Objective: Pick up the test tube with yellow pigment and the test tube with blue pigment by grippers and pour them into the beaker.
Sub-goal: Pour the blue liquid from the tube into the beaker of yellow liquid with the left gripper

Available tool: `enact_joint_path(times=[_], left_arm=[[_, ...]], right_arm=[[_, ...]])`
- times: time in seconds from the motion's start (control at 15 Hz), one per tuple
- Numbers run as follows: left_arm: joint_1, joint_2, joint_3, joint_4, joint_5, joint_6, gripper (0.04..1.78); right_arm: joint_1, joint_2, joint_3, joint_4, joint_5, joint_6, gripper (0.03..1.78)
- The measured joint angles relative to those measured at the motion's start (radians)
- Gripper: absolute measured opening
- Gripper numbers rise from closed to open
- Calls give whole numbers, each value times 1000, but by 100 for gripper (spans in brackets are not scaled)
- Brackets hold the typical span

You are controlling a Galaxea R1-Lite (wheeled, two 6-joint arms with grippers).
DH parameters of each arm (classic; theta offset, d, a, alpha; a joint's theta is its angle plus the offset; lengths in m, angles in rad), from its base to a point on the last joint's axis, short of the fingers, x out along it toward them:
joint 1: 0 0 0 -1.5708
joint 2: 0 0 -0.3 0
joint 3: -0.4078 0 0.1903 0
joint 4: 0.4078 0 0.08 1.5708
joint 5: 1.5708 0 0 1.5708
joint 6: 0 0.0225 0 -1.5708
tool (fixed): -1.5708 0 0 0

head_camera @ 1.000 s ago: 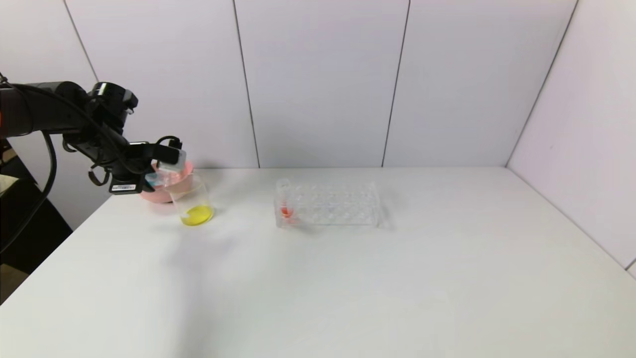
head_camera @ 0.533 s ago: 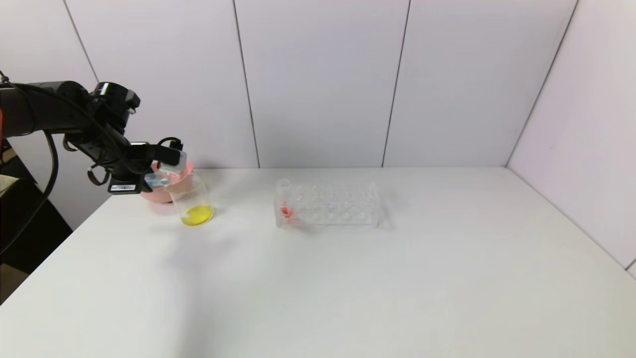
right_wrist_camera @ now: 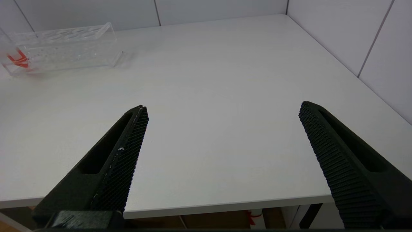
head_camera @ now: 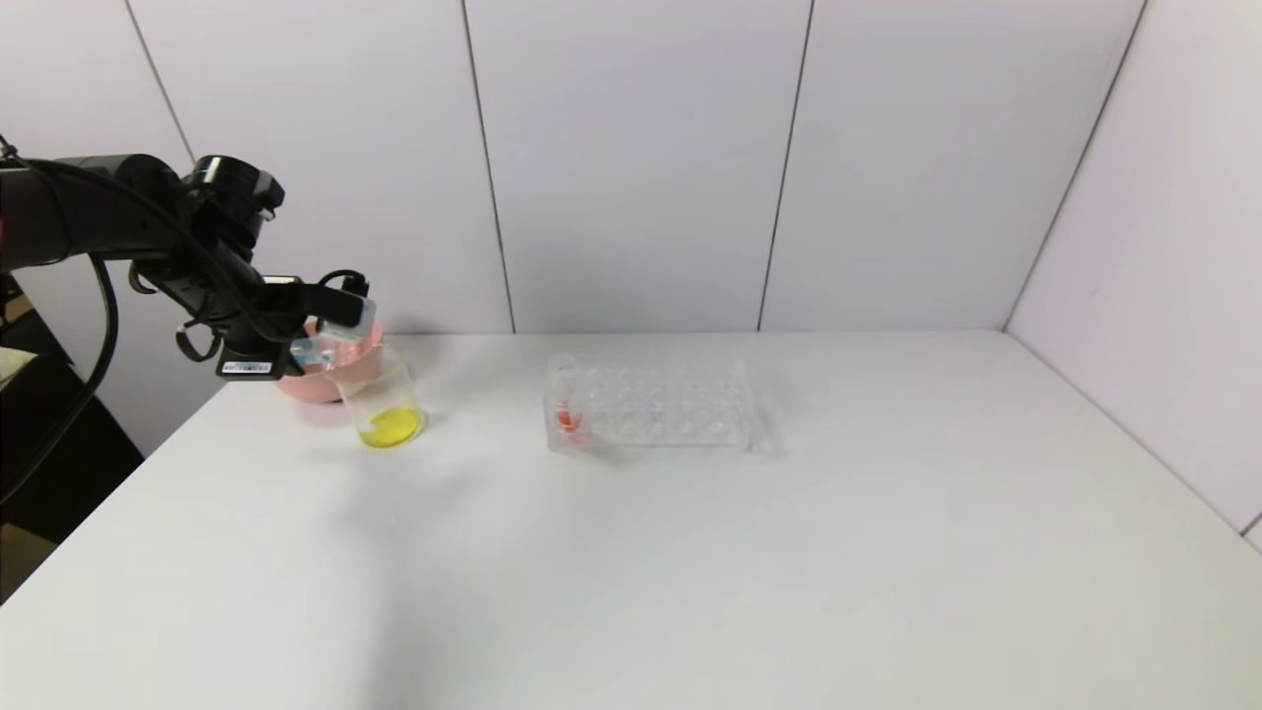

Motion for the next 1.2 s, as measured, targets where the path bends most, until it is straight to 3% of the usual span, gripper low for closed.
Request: enact_joint_path(times=[0.33,1.2], left_arm=[[-26,-8,0,-7,99,2,46],[-32,-9,0,-8,119,-5,46]], right_arm=[[0,0,0,0,0,0,171],[0,0,0,0,0,0,171]])
